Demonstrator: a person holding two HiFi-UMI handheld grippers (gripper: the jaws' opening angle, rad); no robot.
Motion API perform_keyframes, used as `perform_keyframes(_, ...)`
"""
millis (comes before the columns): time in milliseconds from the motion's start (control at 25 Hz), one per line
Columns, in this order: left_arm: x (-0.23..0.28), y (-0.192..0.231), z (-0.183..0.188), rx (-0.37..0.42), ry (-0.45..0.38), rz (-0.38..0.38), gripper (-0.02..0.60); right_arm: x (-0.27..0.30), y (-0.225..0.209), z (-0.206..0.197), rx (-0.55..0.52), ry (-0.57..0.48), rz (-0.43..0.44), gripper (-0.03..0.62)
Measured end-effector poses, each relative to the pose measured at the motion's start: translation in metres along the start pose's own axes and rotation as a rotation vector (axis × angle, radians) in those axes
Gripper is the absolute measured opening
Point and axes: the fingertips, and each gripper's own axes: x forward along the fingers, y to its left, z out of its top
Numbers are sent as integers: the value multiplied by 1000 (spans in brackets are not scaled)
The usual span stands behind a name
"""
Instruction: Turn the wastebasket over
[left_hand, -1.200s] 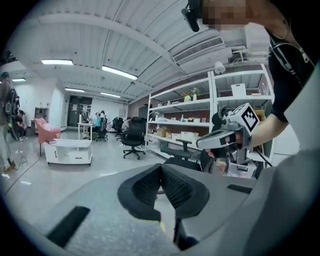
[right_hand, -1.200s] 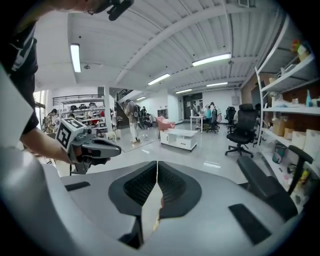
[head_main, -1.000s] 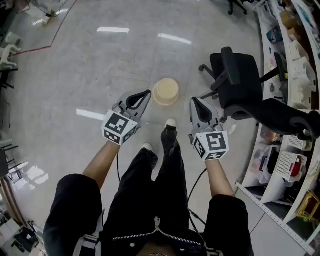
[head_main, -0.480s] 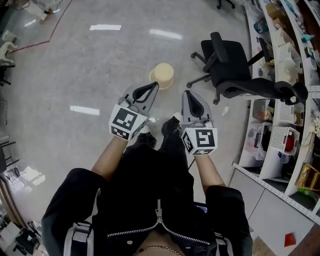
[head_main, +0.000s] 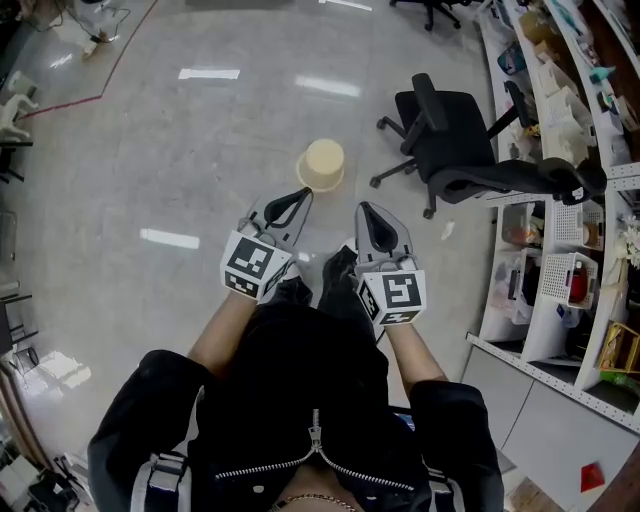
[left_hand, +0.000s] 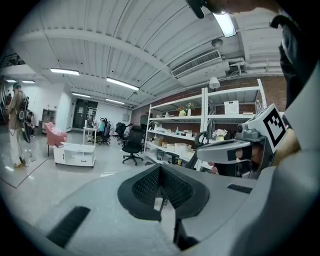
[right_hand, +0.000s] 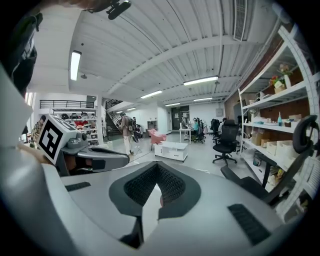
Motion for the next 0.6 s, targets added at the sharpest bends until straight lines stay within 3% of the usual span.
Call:
perform_keyframes(320, -8, -5, -8, -34, 6, 12, 5, -5, 6, 0, -16, 14, 17, 9)
perform_keyframes(600, -7, -1, -8, -20, 11, 5, 5, -1, 6, 2, -26, 20, 27, 9)
